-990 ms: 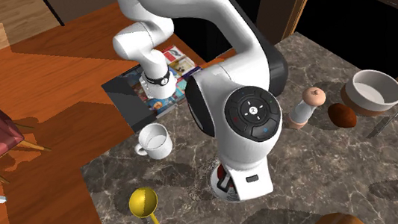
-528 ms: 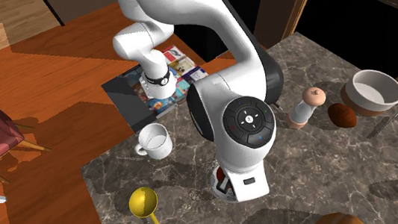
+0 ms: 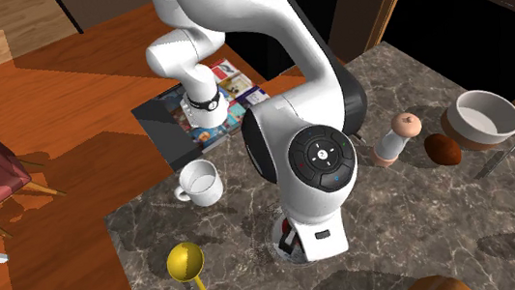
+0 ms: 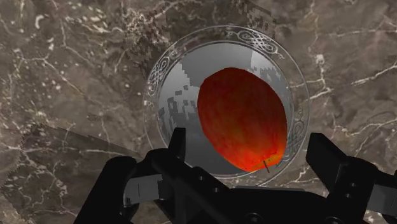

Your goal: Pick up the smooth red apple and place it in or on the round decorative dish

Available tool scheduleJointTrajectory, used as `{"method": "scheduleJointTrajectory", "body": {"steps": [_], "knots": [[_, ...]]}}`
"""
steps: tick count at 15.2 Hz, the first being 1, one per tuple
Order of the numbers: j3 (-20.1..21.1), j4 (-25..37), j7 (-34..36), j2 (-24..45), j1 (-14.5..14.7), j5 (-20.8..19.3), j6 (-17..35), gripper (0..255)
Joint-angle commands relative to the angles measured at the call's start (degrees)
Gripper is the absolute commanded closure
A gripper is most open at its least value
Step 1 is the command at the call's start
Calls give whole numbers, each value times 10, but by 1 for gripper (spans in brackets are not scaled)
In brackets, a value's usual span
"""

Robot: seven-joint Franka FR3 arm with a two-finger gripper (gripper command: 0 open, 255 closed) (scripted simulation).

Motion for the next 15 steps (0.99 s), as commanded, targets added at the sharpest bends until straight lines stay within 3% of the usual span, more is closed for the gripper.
{"method": "scheduleJointTrajectory", "body": {"steps": [1, 3, 7, 15], "knots": [[0, 0, 0, 0, 0, 0, 0, 0], [0, 0, 0, 0, 0, 0, 0, 0], [-3, 52, 4, -17, -1, -7, -69, 0], [-3, 52, 4, -17, -1, -7, -69, 0]]}}
